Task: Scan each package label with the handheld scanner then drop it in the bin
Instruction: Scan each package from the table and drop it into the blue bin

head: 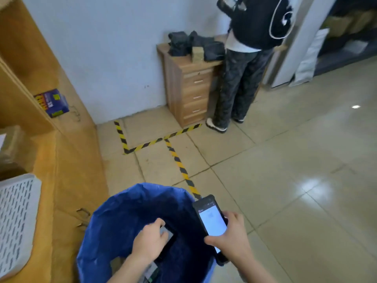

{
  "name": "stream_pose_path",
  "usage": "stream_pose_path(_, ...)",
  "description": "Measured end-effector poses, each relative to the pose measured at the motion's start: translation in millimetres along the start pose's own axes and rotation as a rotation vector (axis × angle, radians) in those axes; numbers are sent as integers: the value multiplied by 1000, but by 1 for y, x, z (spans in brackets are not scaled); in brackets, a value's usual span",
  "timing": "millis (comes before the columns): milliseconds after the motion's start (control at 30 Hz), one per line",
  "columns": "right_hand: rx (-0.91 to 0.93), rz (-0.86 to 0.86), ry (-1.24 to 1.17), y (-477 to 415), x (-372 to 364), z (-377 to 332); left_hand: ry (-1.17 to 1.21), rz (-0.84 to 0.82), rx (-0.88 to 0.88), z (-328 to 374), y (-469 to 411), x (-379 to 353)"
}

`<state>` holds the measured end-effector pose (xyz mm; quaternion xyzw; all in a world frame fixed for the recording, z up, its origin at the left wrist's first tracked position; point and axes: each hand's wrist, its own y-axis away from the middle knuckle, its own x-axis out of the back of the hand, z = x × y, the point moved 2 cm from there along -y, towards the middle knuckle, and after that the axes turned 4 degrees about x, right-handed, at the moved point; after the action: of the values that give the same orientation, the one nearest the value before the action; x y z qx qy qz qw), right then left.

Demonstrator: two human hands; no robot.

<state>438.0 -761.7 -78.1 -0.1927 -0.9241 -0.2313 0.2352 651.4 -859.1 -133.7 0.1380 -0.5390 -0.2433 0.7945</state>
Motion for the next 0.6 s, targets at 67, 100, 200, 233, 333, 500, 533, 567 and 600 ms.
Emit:
stream_pose_path(67,4,99,-28,28,40,-6,-17,20,-106,37,21,15)
stream_pose_path(100,12,125,-10,37,55,-9,-22,29,-144,50,27,19)
stream_pose_path(200,5,236,19,73,111,-9,-84,33,-267,107,49,33)
stream_pose_path(233,3,273,12,87,130,-5,-96,32,-303,128,56,35)
stream_pose_path(333,-18,389,-25,127,190,16,-115,13,-444,197,77,29)
stream_pose_path(500,-94,589,-45,197,288,70,-155,-34,-686,319,127,-12)
stream_pose_path(533,-115,623,-56,212,306,83,-162,-40,-727,341,139,-24)
stream_pose_path(567,-134,656,-69,227,324,97,-165,-48,-760,362,152,-37)
stream_pose_path(600,-151,686,-82,244,341,112,-171,-61,-789,384,166,-52)
